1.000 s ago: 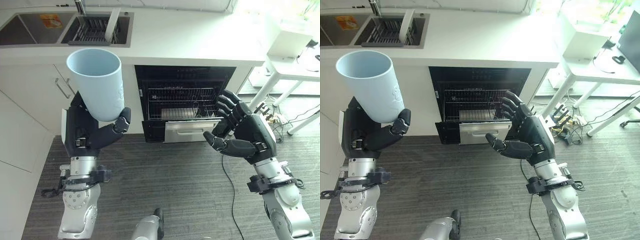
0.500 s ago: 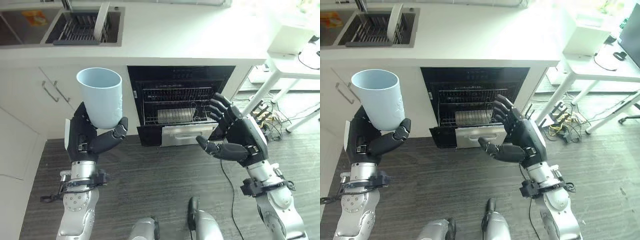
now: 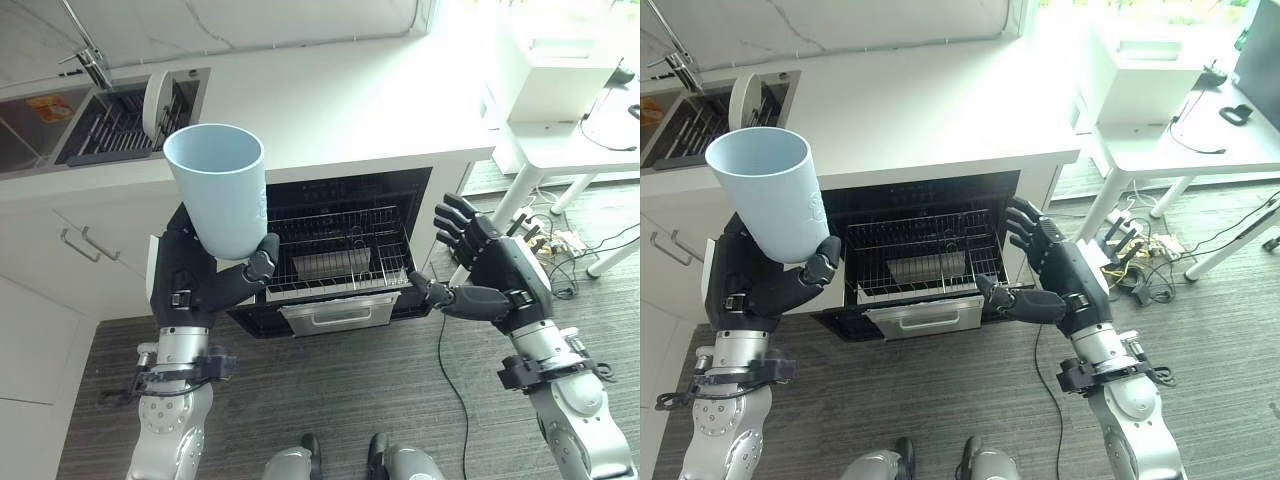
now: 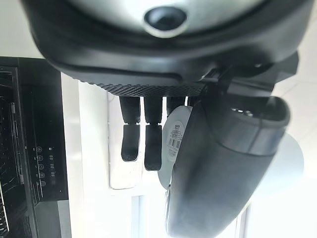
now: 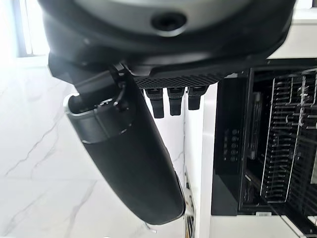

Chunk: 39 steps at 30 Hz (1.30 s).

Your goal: Place the dishes in the dishwasher.

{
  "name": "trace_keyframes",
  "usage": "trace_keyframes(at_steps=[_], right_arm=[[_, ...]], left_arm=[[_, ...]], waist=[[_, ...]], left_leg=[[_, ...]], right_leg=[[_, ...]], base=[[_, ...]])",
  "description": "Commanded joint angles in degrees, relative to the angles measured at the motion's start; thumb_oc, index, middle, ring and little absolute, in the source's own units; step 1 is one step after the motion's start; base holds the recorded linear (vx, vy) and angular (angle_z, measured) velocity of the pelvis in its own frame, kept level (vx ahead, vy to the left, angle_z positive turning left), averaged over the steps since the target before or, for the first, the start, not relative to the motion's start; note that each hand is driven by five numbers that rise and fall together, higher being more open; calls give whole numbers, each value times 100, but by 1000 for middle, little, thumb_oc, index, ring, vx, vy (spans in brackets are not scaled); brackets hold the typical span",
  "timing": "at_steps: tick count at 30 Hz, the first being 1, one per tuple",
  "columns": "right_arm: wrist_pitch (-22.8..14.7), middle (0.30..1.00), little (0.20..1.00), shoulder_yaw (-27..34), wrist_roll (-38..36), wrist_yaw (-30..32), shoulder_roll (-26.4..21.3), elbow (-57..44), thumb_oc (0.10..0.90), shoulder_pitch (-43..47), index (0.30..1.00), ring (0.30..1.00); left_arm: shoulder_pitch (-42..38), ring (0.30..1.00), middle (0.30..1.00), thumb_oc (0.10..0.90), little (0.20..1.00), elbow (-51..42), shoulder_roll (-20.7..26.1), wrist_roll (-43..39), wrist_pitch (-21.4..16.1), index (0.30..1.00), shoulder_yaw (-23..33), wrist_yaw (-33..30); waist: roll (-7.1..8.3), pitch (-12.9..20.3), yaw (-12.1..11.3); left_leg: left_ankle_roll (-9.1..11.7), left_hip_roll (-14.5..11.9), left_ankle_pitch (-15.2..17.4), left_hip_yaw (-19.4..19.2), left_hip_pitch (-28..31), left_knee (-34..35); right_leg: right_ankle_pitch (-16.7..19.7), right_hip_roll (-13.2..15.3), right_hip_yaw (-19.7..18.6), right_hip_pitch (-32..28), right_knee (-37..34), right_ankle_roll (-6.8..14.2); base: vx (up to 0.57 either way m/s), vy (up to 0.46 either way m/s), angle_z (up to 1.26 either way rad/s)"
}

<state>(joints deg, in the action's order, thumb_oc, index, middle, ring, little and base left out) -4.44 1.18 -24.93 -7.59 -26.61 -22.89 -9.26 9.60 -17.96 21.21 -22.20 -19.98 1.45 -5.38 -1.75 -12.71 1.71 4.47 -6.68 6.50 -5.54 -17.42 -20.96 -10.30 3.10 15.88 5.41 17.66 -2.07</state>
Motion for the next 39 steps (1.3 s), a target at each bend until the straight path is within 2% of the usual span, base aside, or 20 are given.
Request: trace_keyframes(at_steps=[1,3,4,6,9,10,14,17,19,21,24,26,27,30,32,33,34,35,37,39], right_arm=[[-506,900,900,219,-102,-78,42,-405,800,414,900,900],[-532,900,900,208,-176,-79,-50,-388,800,431,900,900],[-543,900,900,185,-174,-82,-34,-365,800,432,900,900],[-522,900,900,203,-258,-124,-24,-440,800,355,900,900],[-499,900,900,235,-275,-162,7,-509,800,264,900,900],[-485,900,900,238,-245,-130,61,-518,800,243,900,900],[-465,900,900,208,-326,-138,148,-426,800,420,900,900],[-515,900,900,112,-307,-121,258,-371,800,522,900,900],[-542,900,900,31,-264,-104,308,-361,800,541,900,900],[-584,900,900,6,-279,-96,321,-346,800,500,900,900],[-671,900,900,0,-326,-93,324,-299,800,479,900,900],[-676,900,900,6,-377,-104,319,-283,800,494,900,900],[-662,900,900,-50,-347,-102,342,-290,800,534,900,900],[-467,900,900,-135,-250,-74,374,-373,800,583,900,900],[-310,900,900,-180,-175,4,374,-388,800,616,900,900],[-185,900,900,-267,-123,138,391,-400,800,690,900,900],[-182,900,900,-272,-127,150,387,-397,800,706,900,900],[-147,900,900,-327,-208,187,339,-383,800,827,900,900],[-16,900,900,-325,-290,212,282,-385,800,893,900,900],[157,900,900,-258,-403,270,96,-446,800,997,900,900]], left_arm=[[-319,300,300,400,300,-527,188,-109,-843,300,352,14],[-316,300,300,400,300,-520,178,-76,-888,300,362,13],[-360,300,300,400,300,-501,162,6,-882,300,338,-37],[-397,300,300,400,300,-517,215,-17,-863,300,345,-98],[-435,300,300,400,300,-514,257,-2,-852,300,376,-47],[-525,300,300,400,300,-483,318,22,-820,300,383,10],[-741,300,300,400,300,-398,372,46,-741,300,381,17],[-831,300,300,400,300,-399,410,229,-744,300,310,28],[-864,300,300,400,300,-376,437,303,-772,300,274,32],[-888,300,300,400,300,-377,451,266,-756,300,292,90],[-1001,300,300,400,300,-370,488,255,-695,300,261,107],[-1055,300,300,400,300,-358,496,280,-674,300,234,90],[-1134,300,300,400,300,-356,496,388,-647,300,146,-1],[-1107,300,300,400,300,-388,533,431,-648,300,130,-102],[-1087,300,300,400,300,-419,546,439,-635,300,170,-127],[-1168,300,300,400,300,-453,582,479,-548,300,153,-213],[-1183,300,300,400,300,-450,586,487,-542,300,150,-225],[-1293,300,300,400,300,-443,575,511,-465,300,67,-399],[-1281,300,300,400,300,-472,528,472,-410,300,-3,-563],[-1215,300,300,400,300,-566,488,300,-322,300,-46,-702]], waist=[[61,279,-232],[52,284,-277],[62,319,-298],[117,369,-323],[167,435,-315],[252,493,-334],[338,516,-399],[394,495,-447],[382,450,-413],[414,414,-392],[475,381,-354],[496,377,-338],[509,352,-260],[476,342,-220],[465,331,-195],[475,303,-121],[474,288,-111],[508,297,-133],[528,332,-136],[505,371,-76]], left_leg=[[174,-16,-29,-64,264,377],[157,-62,-91,-124,182,377],[110,-62,-35,-201,206,377],[11,54,79,-90,308,377],[-41,95,160,-103,403,377],[-114,237,261,-21,537,377],[-262,412,362,80,603,377],[-420,553,407,170,601,377],[-491,603,417,306,623,377],[-504,625,436,385,650,377],[-471,585,498,342,709,377],[-465,569,541,318,721,377],[-444,529,626,331,788,377],[-410,409,714,321,917,377],[-400,341,771,327,987,377],[-379,210,841,425,1058,377],[-368,191,842,443,1067,377],[-238,-49,764,374,1046,377],[-71,-299,653,318,1053,377],[124,-667,494,201,1112,377]], right_leg=[[-268,142,-506,-63,-48,740],[-357,143,-463,-138,-48,722],[-374,203,-395,-205,-48,749],[-368,304,-386,-248,-48,812],[-325,402,-333,-262,-48,872],[-209,555,-270,-256,-48,966],[-143,649,-203,-383,-48,1052],[279,595,-122,-596,-48,1138],[649,470,-187,-600,-48,1167],[588,473,-310,-465,-48,1127],[414,732,-499,-106,-48,1142],[469,834,-656,61,-48,1181],[666,1025,-888,326,-48,1267],[864,1224,-1104,659,-48,1353],[903,1258,-1199,777,-48,1365],[838,1158,-1409,783,-48,1364],[813,1144,-1396,752,-48,1365],[625,1124,-1230,674,-48,1379],[482,1062,-1080,646,-48,1331],[361,921,-909,606,-48,1156]], base=[[164,202,20],[143,229,-12],[139,272,-32],[148,272,-22],[136,207,-27],[159,241,-4],[141,224,11],[107,141,5],[103,70,8],[87,-46,14],[72,-146,13],[81,-167,3],[109,-239,6],[162,-305,19],[216,-472,16],[229,-582,21],[275,-885,46],[134,-568,41],[139,-559,30],[120,-464,6]])
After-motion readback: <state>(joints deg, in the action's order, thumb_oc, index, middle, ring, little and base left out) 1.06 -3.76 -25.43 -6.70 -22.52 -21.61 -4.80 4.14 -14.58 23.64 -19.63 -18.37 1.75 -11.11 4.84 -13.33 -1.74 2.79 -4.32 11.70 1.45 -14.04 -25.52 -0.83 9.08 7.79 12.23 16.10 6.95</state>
